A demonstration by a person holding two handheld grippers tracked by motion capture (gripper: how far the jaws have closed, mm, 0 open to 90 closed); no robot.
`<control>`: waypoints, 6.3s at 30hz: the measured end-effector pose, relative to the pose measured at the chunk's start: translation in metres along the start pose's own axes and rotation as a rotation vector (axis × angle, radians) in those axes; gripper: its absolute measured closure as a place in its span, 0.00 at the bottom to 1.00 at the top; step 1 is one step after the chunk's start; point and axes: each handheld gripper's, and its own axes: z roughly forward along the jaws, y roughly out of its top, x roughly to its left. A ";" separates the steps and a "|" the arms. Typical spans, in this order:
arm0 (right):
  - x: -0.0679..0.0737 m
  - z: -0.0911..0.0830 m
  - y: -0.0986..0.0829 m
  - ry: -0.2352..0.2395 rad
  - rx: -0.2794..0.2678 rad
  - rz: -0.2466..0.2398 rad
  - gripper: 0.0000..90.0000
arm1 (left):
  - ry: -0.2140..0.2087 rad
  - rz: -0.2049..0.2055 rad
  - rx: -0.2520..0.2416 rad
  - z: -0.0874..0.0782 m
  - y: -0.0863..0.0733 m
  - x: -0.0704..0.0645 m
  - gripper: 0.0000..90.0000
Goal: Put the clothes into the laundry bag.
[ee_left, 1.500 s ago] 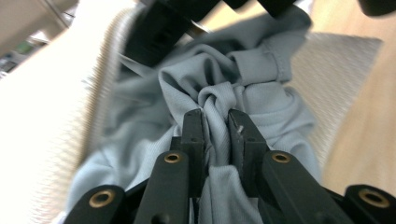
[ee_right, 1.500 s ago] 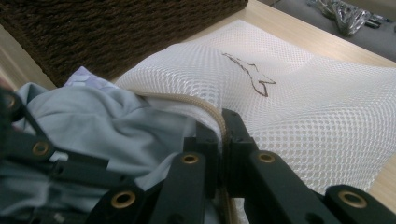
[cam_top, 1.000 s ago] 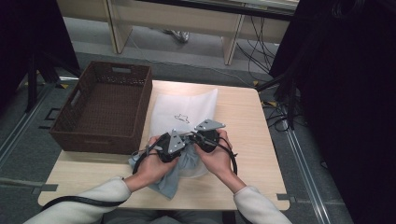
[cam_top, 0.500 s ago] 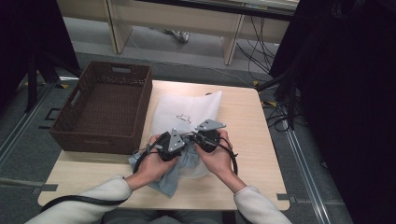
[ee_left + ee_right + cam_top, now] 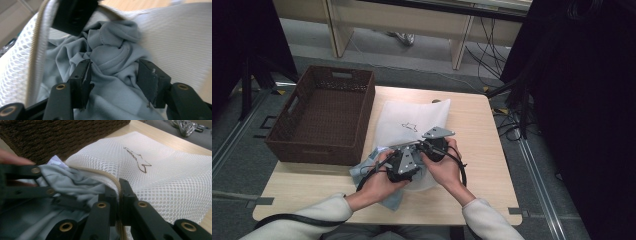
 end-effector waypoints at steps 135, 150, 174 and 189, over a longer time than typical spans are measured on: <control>-0.005 -0.008 0.005 0.014 -0.033 0.017 0.97 | -0.051 -0.194 0.059 -0.027 -0.051 0.017 0.39; -0.004 -0.006 0.003 0.010 -0.018 0.033 0.97 | -0.063 -0.206 0.165 0.003 -0.049 0.024 0.88; 0.003 -0.006 0.006 0.029 -0.026 0.011 0.97 | 0.021 -0.243 -0.055 0.009 -0.009 0.025 0.94; -0.005 -0.009 0.006 0.021 -0.028 0.020 0.97 | 0.046 -0.214 -0.012 0.022 -0.023 0.033 0.89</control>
